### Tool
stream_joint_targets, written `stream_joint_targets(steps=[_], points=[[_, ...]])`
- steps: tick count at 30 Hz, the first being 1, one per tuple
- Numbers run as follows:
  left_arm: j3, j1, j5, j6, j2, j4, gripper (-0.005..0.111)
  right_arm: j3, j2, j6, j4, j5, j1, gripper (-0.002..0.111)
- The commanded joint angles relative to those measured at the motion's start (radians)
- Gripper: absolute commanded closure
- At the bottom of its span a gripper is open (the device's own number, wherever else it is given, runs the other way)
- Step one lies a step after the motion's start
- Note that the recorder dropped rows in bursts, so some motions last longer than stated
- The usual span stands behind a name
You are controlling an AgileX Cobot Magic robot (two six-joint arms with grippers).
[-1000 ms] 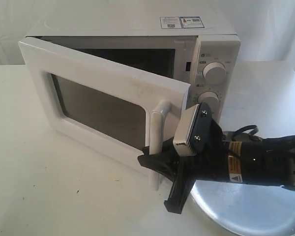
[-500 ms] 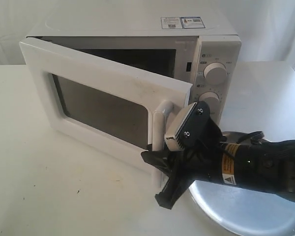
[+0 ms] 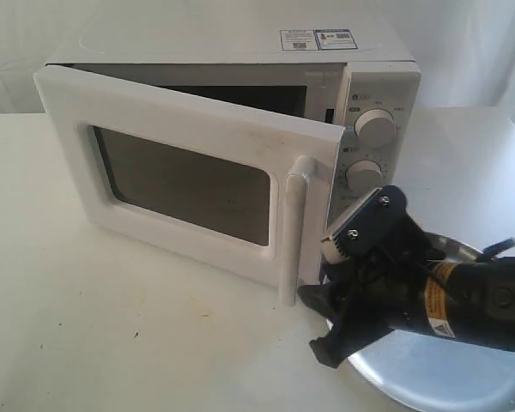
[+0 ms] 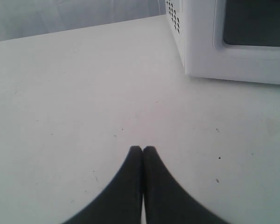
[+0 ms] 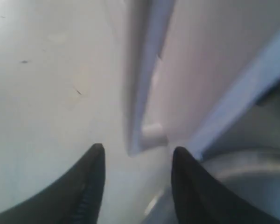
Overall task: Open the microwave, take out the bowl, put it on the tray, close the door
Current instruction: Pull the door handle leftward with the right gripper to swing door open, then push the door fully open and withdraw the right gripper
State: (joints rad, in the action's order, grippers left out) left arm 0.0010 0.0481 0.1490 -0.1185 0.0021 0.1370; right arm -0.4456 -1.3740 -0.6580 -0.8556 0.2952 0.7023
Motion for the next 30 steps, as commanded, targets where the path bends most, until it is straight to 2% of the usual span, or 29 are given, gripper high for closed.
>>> stream_joint_targets(steps=[1,2,3,8,13,22,30], points=[[-0.001,-0.001,0.0,-0.006,-0.002,-0.002,0.107,0.027,0.15,-0.061,0.01,-0.238,-0.001,0.096],[-0.001,-0.001,0.0,-0.006,-0.002,-0.002,0.107,0.027,0.183,-0.061,0.01,-0.269,-0.001,0.106],[-0.001,-0.001,0.0,-0.006,-0.002,-0.002,0.107,0.027,0.214,-0.061,0.01,-0.278,-0.001,0.108],[-0.001,-0.001,0.0,-0.006,-0.002,-0.002,0.107,-0.015,0.275,0.014,0.012,-0.086,-0.005,0.108],[-0.001,-0.001,0.0,-0.006,-0.002,-0.002,0.107,-0.146,0.203,0.129,0.061,-0.247,-0.011,0.108],[-0.001,-0.001,0.0,-0.006,-0.002,-0.002,0.107,-0.306,0.021,0.132,0.061,-0.287,-0.089,0.108],[-0.001,-0.001,0.0,-0.006,-0.002,-0.002,0.107,-0.274,-0.06,0.112,0.02,0.012,-0.066,0.108]])
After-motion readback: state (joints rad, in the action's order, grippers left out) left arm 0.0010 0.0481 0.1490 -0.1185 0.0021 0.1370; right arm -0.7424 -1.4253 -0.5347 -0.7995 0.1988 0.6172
